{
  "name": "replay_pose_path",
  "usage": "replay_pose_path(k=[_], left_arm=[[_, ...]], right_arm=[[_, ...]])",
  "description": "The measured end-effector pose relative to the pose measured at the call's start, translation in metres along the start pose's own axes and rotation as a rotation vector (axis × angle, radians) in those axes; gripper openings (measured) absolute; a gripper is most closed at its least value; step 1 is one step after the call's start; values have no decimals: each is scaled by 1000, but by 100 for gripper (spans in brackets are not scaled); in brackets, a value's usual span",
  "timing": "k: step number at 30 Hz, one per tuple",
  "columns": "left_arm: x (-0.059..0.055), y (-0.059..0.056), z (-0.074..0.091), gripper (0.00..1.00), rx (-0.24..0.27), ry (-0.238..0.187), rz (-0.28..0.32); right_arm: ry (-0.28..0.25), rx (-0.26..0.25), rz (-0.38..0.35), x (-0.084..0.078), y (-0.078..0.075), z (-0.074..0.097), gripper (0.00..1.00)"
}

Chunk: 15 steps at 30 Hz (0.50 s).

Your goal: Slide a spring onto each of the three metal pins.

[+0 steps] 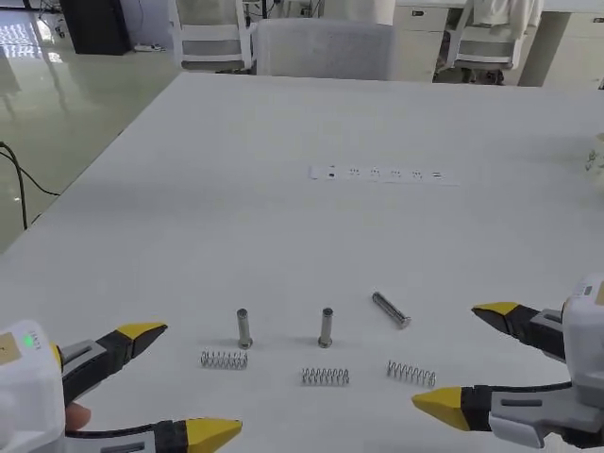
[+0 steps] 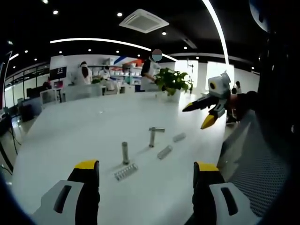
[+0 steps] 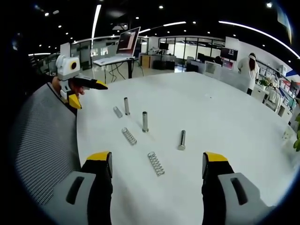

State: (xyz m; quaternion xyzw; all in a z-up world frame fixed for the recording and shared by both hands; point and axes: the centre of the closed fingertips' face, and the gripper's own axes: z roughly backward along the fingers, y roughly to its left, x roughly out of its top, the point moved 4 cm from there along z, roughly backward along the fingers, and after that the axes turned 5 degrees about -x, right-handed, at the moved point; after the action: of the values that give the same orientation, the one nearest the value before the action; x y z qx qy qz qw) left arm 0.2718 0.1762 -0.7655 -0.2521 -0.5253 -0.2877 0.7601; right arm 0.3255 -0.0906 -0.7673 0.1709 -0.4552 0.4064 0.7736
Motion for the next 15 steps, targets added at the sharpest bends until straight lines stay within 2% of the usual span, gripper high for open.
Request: replay_pose_path(k=[15], left_arm=[[0, -2, 0, 79, -2, 4, -4]], right_arm=[[3, 1, -7, 1, -4, -1, 78]])
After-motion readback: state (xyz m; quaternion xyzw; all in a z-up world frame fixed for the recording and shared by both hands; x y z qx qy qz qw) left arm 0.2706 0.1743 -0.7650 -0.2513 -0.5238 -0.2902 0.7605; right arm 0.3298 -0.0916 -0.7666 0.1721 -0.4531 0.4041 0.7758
